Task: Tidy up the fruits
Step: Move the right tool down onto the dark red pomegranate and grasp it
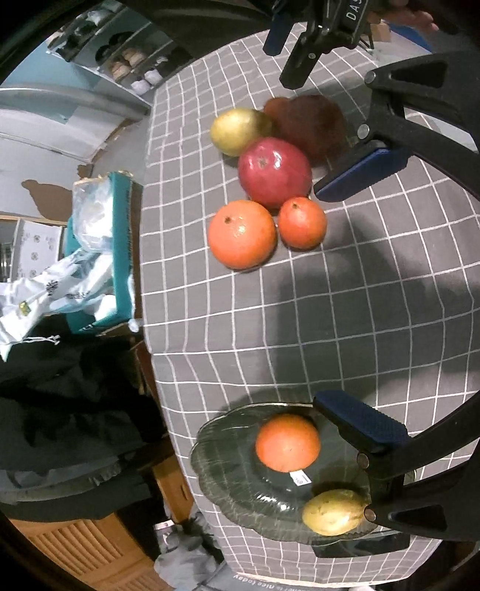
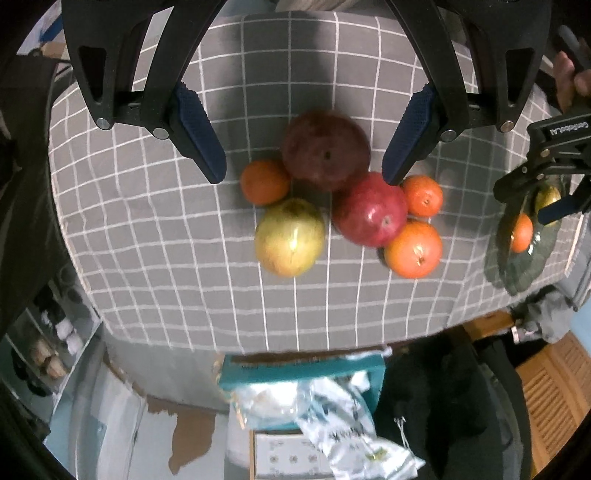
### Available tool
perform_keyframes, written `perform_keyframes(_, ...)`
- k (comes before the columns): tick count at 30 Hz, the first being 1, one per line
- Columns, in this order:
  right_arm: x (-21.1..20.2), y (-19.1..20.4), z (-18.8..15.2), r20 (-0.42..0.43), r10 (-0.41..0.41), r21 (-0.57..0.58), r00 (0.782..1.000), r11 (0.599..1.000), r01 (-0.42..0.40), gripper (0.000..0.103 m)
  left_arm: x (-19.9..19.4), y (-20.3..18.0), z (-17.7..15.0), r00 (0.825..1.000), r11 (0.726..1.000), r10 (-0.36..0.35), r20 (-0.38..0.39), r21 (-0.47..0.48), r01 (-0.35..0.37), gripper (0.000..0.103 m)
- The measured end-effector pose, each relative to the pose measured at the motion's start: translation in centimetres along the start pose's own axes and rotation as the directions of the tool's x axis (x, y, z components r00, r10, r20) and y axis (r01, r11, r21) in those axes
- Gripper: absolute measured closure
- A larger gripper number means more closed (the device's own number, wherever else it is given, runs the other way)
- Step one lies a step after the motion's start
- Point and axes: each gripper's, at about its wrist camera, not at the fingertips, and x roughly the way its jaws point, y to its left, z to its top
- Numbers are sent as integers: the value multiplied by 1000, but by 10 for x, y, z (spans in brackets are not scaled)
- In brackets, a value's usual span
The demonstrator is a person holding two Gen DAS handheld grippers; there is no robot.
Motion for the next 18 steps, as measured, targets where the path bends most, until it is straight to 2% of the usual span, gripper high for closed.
perform_keyframes(8, 32, 10, -12, -92, -12, -22, 996, 1000, 11, 17, 27, 0, -8, 997, 1000, 27, -67, 8, -27, 1)
perform_keyframes(18, 62, 13, -16, -158, -1, -7, 987, 1000, 0, 17, 38, -3, -15, 995, 999, 32, -96, 16, -31, 1)
